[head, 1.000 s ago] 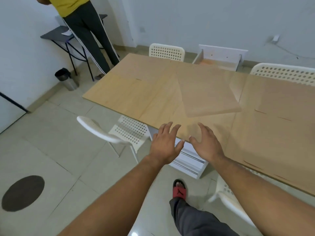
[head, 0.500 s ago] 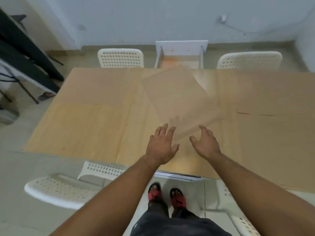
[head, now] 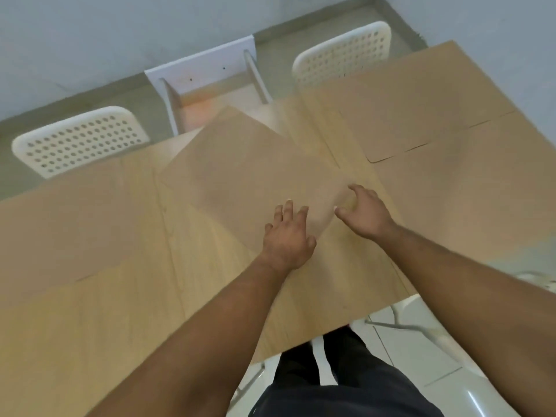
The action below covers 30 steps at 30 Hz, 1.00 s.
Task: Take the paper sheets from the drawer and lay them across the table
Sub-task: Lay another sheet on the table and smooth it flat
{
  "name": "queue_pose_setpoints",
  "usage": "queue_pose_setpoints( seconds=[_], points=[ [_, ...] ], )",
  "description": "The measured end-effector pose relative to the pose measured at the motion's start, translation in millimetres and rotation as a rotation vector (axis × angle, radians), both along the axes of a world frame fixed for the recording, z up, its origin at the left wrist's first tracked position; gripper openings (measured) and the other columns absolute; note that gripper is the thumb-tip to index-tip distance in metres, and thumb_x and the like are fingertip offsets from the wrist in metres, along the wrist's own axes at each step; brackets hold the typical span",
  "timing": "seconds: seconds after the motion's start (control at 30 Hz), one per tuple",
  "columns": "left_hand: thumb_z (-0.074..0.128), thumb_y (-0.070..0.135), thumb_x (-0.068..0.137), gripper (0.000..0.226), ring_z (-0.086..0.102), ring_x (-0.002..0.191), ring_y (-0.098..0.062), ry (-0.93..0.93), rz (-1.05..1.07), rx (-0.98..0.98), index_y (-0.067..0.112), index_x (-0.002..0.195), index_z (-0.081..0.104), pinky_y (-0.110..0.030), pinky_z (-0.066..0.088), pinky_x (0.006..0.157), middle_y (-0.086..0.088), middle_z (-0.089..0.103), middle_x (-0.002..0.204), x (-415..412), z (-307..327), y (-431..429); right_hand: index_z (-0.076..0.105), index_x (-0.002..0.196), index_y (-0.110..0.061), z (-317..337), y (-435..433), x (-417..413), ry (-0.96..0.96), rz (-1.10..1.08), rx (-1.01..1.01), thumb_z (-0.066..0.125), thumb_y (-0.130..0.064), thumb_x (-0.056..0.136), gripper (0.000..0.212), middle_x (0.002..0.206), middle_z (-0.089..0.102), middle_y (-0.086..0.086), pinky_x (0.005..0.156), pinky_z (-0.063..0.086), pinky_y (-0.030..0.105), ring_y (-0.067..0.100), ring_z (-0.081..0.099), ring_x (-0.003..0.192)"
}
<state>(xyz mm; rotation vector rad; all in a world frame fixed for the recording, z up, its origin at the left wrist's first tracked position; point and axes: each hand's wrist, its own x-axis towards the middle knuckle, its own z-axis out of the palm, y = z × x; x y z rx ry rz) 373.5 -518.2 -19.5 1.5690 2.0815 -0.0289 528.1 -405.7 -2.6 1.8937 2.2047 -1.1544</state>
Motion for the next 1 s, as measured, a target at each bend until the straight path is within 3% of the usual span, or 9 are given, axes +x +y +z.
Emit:
queue_pose_setpoints(
  seconds=[0.2,0.3,0.5,0.57,0.67,0.77,0.87,0.93,1.0],
  points=[
    [0.046,0.057,0.089,0.068,0.018,0.148,-0.030,0.072,-0.040,0.063,0.029,0.148,0.027,-0.056,0.035,0.107,-0.007,0.017,0.163,-3.2,-23.3,9.8,0.026,0.155,-0.019,-15.5,52.4,-8.2,-0.120,0.076,0.060,0.065,-0.048,0.083,0.087,0.153,0.036,0.013,0.111,0.034,0.042,0.037,0.038,0.137],
    [0.046,0.063,0.086,0.071,0.023,0.145,-0.030,0.089,-0.010,0.075,0.029,0.146,0.030,-0.054,0.036,0.106,-0.006,0.022,0.160,-1.2,-28.9,11.9,0.037,0.149,-0.020,-22.9,62.8,-14.3,-0.107,-0.009,0.030,0.067,-0.041,0.082,0.076,0.143,0.043,0.013,0.104,0.042,0.040,0.036,0.048,0.127],
    [0.046,0.068,0.084,0.071,0.029,0.138,-0.030,0.097,0.006,0.095,0.027,0.140,0.036,-0.052,0.043,0.101,-0.004,0.029,0.155,-0.6,-28.1,15.0,0.065,0.118,-0.020,-24.6,65.4,-19.2,0.191,-0.512,-0.121,0.075,-0.027,0.075,0.044,0.121,0.066,0.000,0.098,0.049,0.034,0.021,0.061,0.112],
    [0.046,0.068,0.083,0.070,0.030,0.138,-0.029,0.093,0.018,0.112,0.027,0.139,0.038,-0.051,0.044,0.099,-0.003,0.030,0.154,-1.6,-29.5,14.4,0.068,0.098,-0.020,-24.0,63.5,-19.6,0.233,-0.544,-0.113,0.077,-0.024,0.072,0.027,0.102,0.068,-0.003,0.087,0.053,0.033,0.019,0.064,0.097],
    [0.047,0.069,0.083,0.069,0.029,0.139,-0.029,0.057,0.041,0.135,0.028,0.138,0.040,-0.051,0.044,0.099,-0.003,0.031,0.154,0.2,-30.1,14.1,0.068,0.085,-0.020,-25.6,52.8,-22.5,0.370,-0.553,-0.208,0.080,-0.021,0.071,0.018,0.088,0.071,-0.003,0.080,0.056,0.035,0.018,0.068,0.086],
    [0.044,0.064,0.086,0.064,0.026,0.140,-0.027,-0.036,0.095,0.142,0.030,0.140,0.042,-0.049,0.041,0.104,-0.002,0.032,0.155,0.5,-30.1,16.3,0.067,0.092,-0.020,-29.0,31.7,-26.9,0.601,-0.637,-0.381,0.080,-0.014,0.075,0.022,0.095,0.075,0.003,0.082,0.060,0.040,0.022,0.073,0.090],
    [0.035,0.053,0.088,0.063,0.031,0.139,-0.018,-0.266,0.237,0.275,0.023,0.143,0.047,-0.045,0.031,0.114,-0.001,0.044,0.150,0.5,-26.0,18.0,0.066,0.111,-0.010,-34.9,-1.9,-39.5,0.841,-0.750,-0.596,0.071,-0.005,0.086,0.026,0.103,0.074,0.009,0.076,0.060,0.039,0.028,0.072,0.097],
    [0.035,0.045,0.091,0.058,0.034,0.133,-0.006,-0.482,0.404,0.351,0.021,0.141,0.051,-0.038,0.026,0.117,0.002,0.051,0.145,-0.3,-19.4,17.1,0.065,0.116,-0.003,-41.3,-26.2,-52.3,0.902,-0.820,-0.724,0.067,-0.005,0.090,0.026,0.105,0.074,0.014,0.074,0.059,0.039,0.028,0.072,0.096],
    [0.037,0.040,0.093,0.051,0.038,0.132,-0.005,-0.655,0.558,0.331,0.026,0.139,0.053,-0.034,0.029,0.116,0.008,0.053,0.142,-3.8,-13.8,16.2,0.067,0.114,0.000,-48.0,-42.4,-65.1,0.913,-0.888,-0.753,0.067,-0.008,0.092,0.023,0.107,0.074,0.018,0.085,0.059,0.045,0.029,0.072,0.099]
  ],
)
